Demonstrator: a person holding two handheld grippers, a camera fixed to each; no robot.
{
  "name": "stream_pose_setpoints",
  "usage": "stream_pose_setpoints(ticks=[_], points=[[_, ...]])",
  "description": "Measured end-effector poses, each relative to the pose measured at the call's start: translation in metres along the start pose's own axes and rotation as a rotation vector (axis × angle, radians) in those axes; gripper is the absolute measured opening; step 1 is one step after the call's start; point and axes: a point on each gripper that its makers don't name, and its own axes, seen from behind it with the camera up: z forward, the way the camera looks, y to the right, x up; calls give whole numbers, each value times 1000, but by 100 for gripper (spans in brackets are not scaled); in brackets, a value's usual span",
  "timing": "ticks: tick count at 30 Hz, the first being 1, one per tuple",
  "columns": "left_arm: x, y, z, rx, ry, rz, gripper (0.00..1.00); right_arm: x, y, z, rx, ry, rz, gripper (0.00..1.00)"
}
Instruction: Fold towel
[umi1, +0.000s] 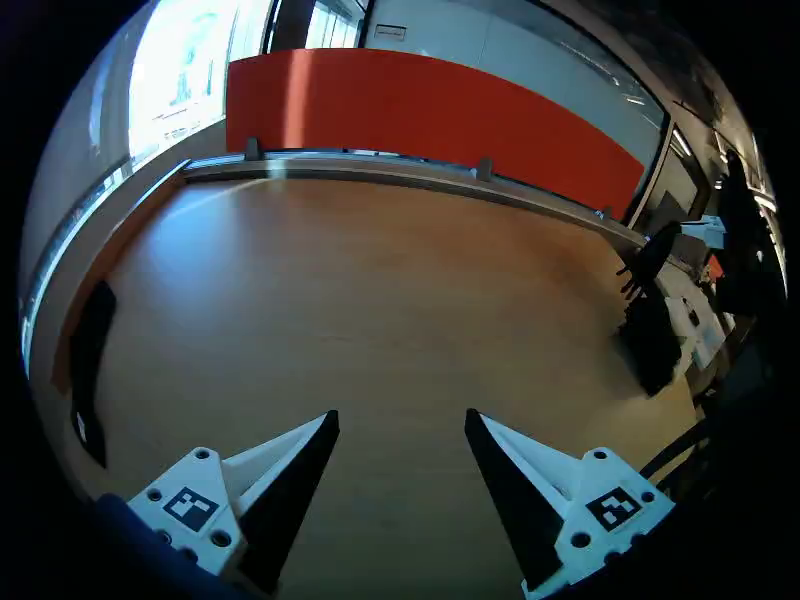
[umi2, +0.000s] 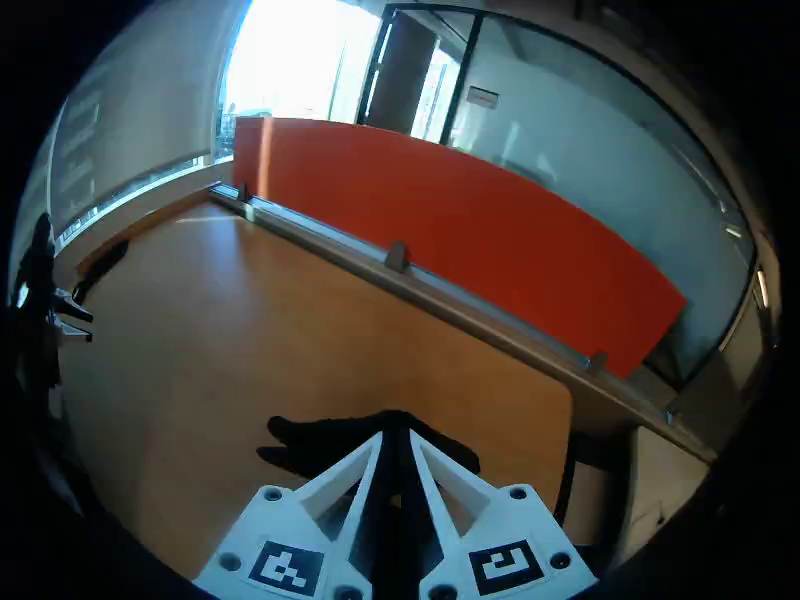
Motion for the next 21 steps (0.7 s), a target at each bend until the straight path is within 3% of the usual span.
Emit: stream_pose_setpoints(ticks=[11, 21], points=[[1, 9, 1, -8, -5, 6, 94, -20, 8, -11, -16, -13, 21, 4], [-3, 16, 0, -21, -11, 21, 94, -71, 12, -42, -58, -55, 76, 4]])
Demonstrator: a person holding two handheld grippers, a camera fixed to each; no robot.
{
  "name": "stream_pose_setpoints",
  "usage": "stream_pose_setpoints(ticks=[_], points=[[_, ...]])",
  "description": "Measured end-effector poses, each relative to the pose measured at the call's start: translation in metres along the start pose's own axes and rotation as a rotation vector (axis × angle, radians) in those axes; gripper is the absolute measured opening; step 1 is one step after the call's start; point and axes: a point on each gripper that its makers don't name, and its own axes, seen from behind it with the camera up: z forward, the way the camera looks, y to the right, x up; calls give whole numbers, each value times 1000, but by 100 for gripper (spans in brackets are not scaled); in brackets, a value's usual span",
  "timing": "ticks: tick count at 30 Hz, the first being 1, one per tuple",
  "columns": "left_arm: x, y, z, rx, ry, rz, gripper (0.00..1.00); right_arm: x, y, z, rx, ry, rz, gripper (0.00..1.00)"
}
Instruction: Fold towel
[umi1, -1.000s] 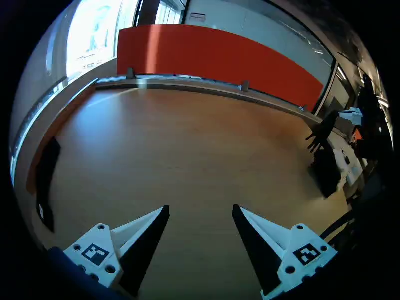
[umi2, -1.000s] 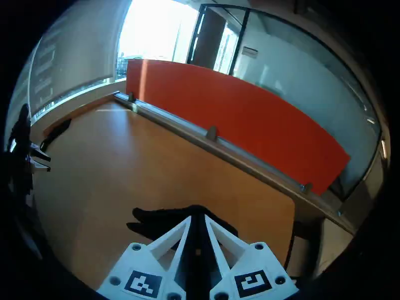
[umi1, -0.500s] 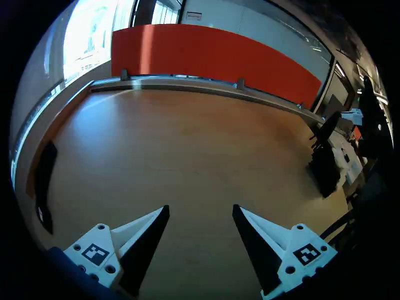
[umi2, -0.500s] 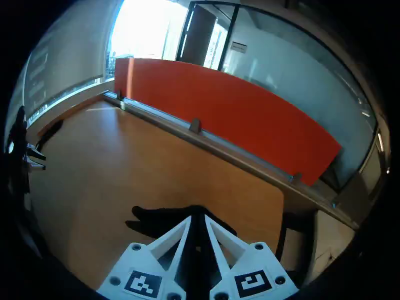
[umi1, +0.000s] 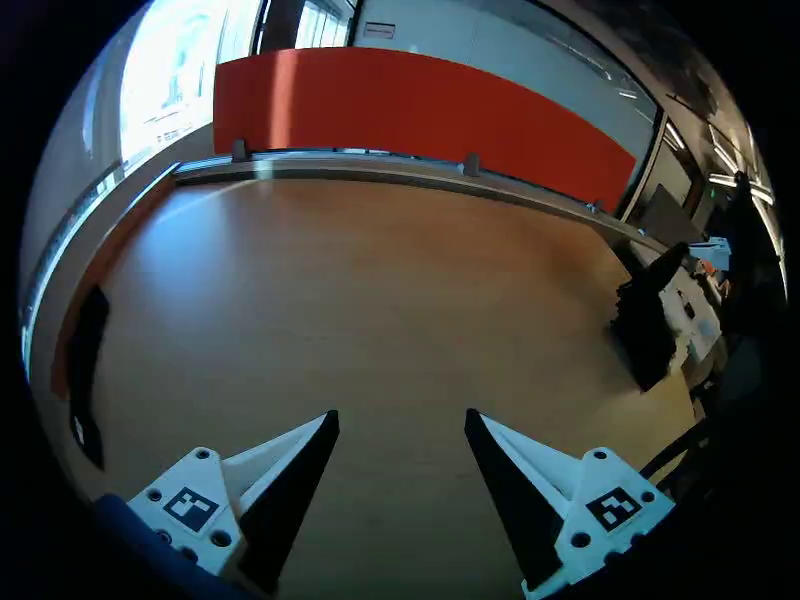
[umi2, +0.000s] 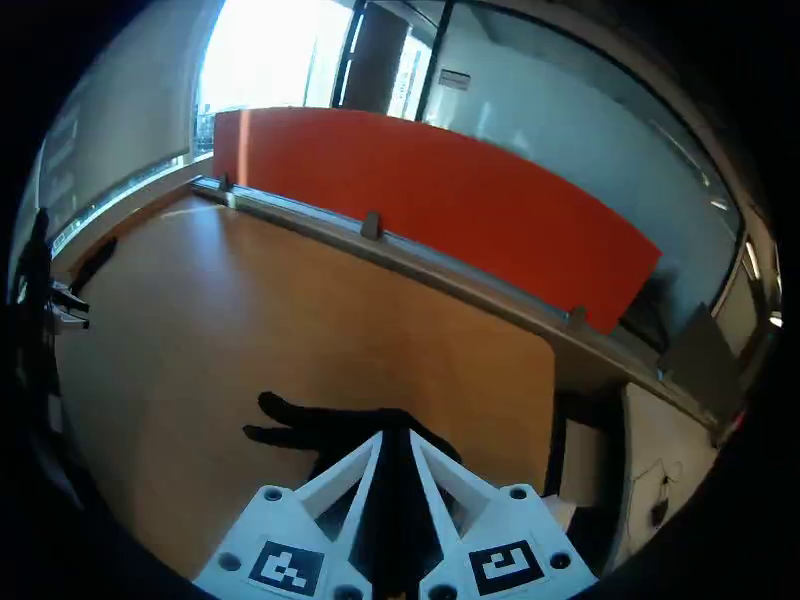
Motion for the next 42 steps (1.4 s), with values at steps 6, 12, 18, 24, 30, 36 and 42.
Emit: stream_pose_setpoints(ticks=[6, 12, 18, 24, 30, 36, 42], points=[[-4, 3, -1, -6, -3, 6, 93, -43, 1, -15, -30, -46, 38, 4], [-7, 4, -4, -6, -9, 13, 93, -76, 1, -22, -53, -79, 80, 4], [-7, 5, -5, -4, -10, 19, 93, -101, -1, -24, -66, -109, 107, 4], [-8, 6, -7, -4, -11, 26, 93, -132, 1, -21, -88, -152, 146, 4], [-10, 5, -8, 1, -18, 34, 94, -170, 4, -11, -102, -204, 207, 4], [-11, 5, -10, 4, -20, 37, 94, -194, 3, -1, -104, -234, 253, 4], [-10, 5, -12, 8, -18, 37, 94, -206, 3, 3, -114, -252, 265, 4]])
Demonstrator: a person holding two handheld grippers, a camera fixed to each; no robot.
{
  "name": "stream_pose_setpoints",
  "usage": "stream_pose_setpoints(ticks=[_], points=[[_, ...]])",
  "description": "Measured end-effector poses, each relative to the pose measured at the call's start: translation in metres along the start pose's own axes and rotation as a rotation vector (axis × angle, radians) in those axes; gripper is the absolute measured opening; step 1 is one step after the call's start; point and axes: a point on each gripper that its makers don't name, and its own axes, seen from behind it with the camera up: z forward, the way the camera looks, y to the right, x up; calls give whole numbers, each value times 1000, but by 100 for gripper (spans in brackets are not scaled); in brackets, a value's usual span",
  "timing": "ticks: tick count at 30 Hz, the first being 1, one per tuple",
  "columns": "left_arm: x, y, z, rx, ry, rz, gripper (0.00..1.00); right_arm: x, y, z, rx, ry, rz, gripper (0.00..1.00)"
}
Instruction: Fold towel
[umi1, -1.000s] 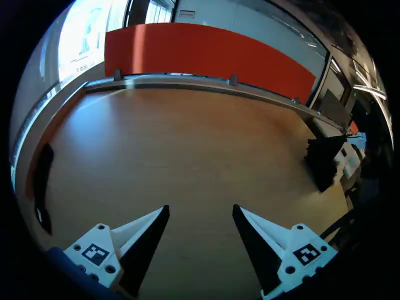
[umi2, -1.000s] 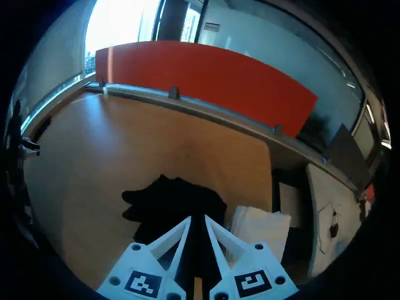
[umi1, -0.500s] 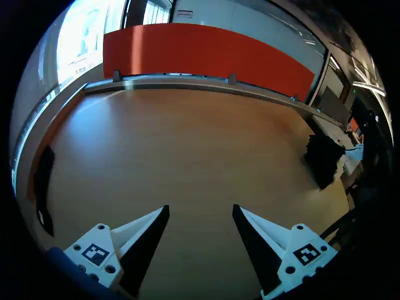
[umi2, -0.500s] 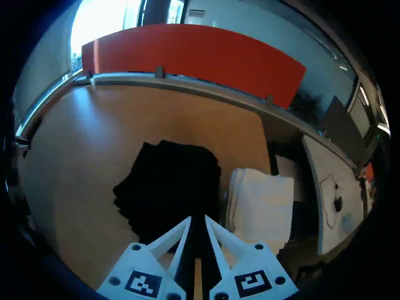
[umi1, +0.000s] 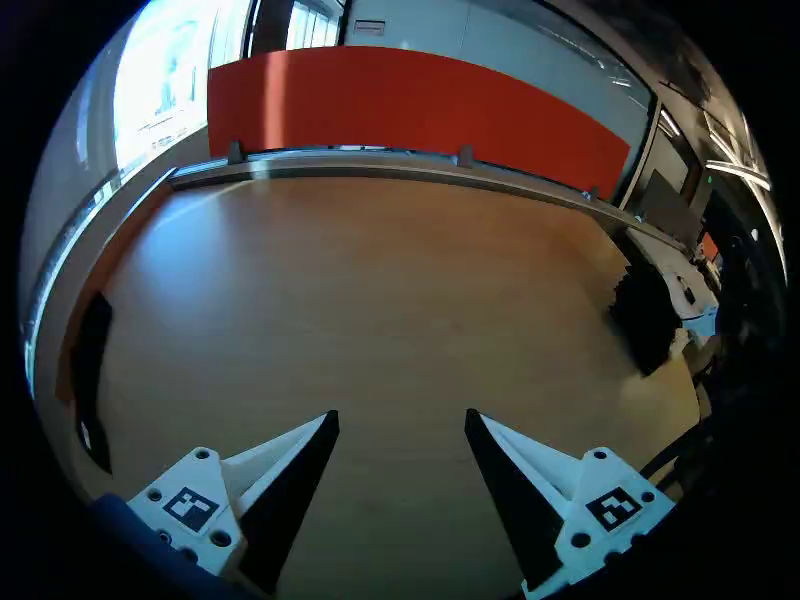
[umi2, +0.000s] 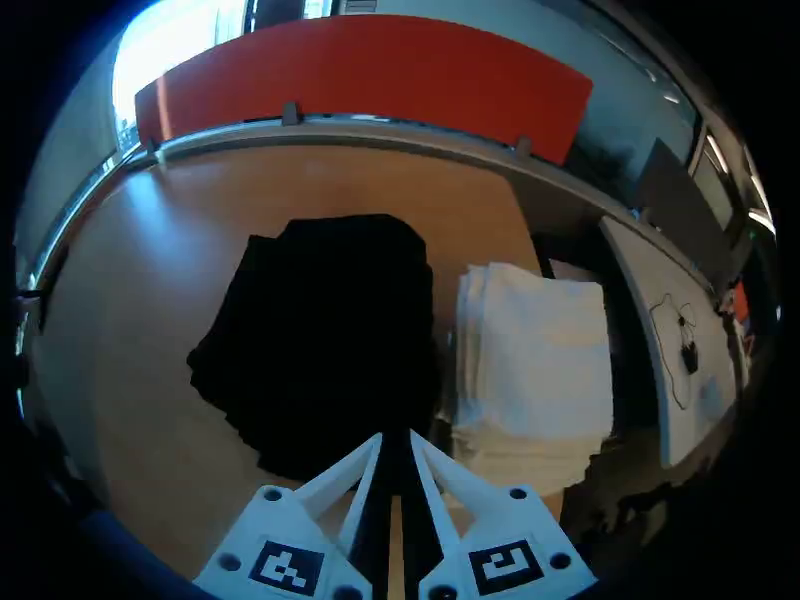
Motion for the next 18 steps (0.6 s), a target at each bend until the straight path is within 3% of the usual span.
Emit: stream_pose_setpoints(ticks=[18], points=[[-5, -4, -3, 10, -2, -3, 93, -9, 4, 8, -22, -16, 40, 5]])
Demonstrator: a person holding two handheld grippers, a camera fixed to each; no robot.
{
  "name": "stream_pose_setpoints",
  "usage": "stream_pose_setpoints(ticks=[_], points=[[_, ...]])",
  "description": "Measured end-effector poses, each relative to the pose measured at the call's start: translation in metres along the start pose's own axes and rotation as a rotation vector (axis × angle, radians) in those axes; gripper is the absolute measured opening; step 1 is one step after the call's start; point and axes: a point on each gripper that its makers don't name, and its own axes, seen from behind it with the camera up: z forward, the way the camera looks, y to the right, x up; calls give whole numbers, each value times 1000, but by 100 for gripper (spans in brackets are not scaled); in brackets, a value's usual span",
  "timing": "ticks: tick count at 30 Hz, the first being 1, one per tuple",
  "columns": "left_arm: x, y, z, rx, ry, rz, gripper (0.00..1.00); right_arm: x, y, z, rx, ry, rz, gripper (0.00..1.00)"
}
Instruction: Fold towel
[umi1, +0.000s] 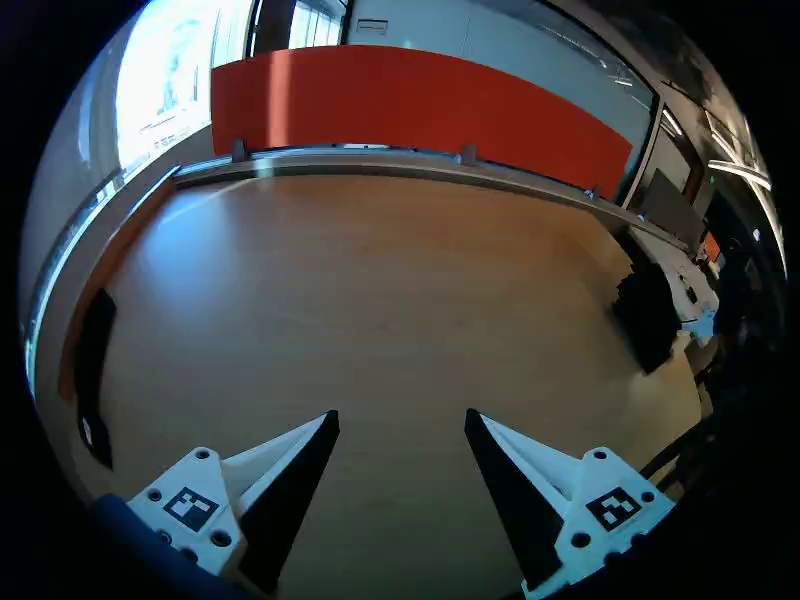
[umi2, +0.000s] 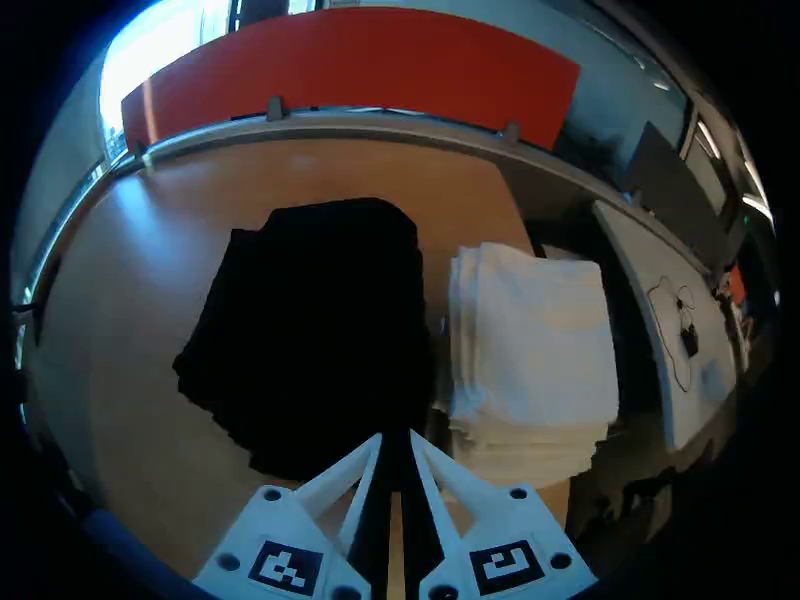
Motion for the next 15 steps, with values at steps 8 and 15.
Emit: stream_pose_setpoints(ticks=[8, 15], points=[[4, 0, -1, -3, 12, -1, 94, 1, -1, -8, -10, 24, 14, 16], [7, -2, -2, -5, 19, -1, 93, 2, 4, -21, -48, 58, 31, 35]])
